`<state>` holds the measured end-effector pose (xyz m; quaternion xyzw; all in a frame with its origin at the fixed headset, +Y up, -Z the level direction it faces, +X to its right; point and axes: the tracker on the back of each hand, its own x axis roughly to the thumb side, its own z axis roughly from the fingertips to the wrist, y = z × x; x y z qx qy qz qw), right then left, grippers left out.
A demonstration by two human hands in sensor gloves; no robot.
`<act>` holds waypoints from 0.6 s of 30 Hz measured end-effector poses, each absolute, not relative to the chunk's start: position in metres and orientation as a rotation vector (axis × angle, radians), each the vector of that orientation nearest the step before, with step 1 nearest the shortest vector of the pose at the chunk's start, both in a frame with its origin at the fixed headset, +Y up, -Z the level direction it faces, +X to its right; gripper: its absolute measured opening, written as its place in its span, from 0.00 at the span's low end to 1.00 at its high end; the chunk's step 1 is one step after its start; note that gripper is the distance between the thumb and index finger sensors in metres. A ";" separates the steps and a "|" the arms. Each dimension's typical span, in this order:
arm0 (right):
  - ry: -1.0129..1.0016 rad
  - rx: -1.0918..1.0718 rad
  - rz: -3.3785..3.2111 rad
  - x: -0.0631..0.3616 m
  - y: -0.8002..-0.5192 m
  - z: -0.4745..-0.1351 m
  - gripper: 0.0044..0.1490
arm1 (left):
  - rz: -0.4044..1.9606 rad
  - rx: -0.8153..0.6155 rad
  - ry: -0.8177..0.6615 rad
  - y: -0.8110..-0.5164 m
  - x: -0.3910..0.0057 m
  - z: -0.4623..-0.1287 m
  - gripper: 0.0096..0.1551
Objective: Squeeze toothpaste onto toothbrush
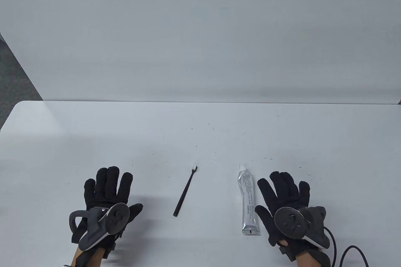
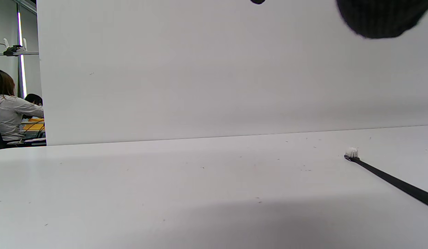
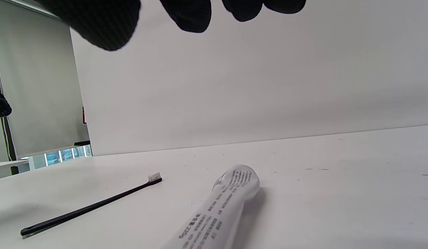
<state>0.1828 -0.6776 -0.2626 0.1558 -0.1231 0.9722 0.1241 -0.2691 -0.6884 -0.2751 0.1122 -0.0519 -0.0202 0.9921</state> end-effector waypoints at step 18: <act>-0.337 0.455 2.808 0.175 -0.682 -0.263 0.44 | -0.028 0.198 -0.106 -0.690 -0.267 -0.273 0.57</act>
